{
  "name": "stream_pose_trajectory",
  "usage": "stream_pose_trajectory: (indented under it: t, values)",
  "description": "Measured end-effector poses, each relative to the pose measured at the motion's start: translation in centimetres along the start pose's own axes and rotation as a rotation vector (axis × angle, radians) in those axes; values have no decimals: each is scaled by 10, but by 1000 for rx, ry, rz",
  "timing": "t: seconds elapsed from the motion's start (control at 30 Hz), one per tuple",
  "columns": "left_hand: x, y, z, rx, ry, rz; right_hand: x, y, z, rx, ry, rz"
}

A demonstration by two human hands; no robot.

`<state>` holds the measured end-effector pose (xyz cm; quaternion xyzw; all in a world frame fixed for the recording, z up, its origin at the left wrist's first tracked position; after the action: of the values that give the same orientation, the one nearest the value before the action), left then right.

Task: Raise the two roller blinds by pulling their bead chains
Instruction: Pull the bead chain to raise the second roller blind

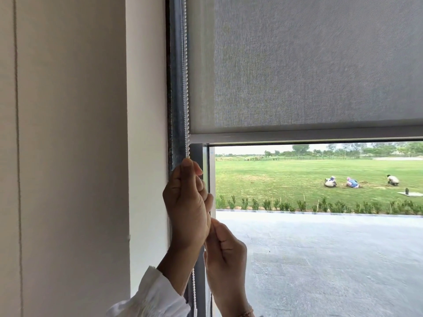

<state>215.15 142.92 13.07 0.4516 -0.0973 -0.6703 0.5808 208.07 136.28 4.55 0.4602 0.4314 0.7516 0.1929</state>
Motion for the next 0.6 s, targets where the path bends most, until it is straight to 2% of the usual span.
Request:
stream_pose_trajectory:
  t: [0.27,0.47,0.6]
  values:
    - [5,13,8,58,54,-17,-2,10,4,8,48,24]
    - [16,24,3,37,152,-44,-13,23,-9,4,124,180]
    - [16,25,6,-32,381,-32,-7,38,-19,54,67,188]
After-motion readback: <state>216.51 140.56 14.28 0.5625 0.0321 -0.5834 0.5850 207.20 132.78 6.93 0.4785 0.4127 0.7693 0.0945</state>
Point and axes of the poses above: each hand's wrist, its own y-axis towards the middle knuckle, its own z-axis out of the palm, x = y × z, the point moved 9 cm from there along y, towards the middle knuckle, and after that the axes turned 4 degrees about y, right-handed, at the moved point
